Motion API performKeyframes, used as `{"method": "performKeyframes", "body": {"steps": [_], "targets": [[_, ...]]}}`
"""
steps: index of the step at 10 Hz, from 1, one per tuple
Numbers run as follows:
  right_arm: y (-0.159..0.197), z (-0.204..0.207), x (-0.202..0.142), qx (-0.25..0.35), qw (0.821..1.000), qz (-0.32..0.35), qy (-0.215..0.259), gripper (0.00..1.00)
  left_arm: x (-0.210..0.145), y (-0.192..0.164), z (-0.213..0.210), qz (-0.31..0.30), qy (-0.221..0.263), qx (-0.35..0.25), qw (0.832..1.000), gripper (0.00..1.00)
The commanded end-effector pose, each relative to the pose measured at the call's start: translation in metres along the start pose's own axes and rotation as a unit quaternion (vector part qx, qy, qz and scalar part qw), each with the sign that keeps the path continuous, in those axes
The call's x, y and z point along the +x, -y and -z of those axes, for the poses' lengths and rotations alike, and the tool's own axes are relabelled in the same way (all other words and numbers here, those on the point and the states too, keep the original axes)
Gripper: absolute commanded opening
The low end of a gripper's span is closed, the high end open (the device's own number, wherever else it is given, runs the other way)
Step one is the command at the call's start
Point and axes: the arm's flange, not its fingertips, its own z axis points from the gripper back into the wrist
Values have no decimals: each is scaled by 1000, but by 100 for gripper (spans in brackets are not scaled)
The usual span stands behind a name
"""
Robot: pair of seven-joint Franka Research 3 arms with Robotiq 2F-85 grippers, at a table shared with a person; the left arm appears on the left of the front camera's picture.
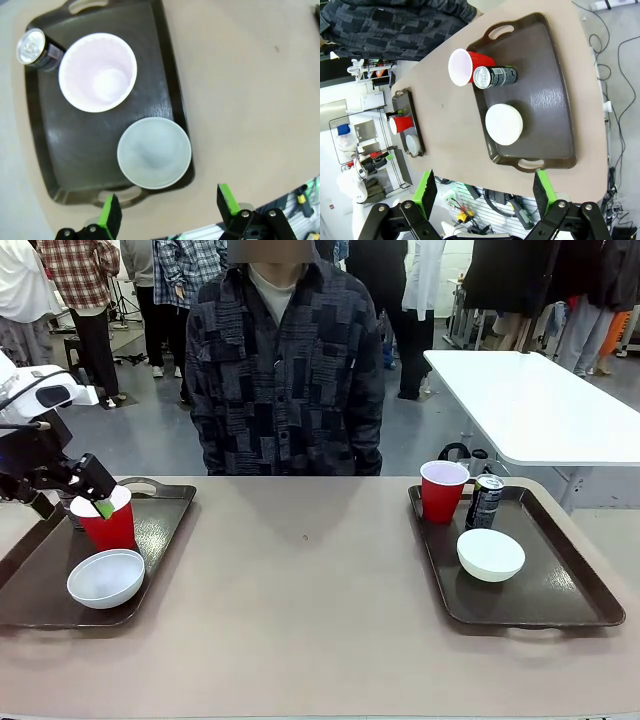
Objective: Prepare tableware on both trays.
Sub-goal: Pick up a Picnic Bowl from the table and place it on a Handle tray.
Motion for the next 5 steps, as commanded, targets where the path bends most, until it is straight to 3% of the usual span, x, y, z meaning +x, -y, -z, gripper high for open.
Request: {"method": "performKeyframes", "body": {"steps": [1,5], "targets": [[0,1,0,-1,1000,0,6,100,3,-1,4,-1,1,-1,1000,100],[0,1,0,-1,1000,0,6,100,3,-1,4,-1,1,-1,1000,100]]}}
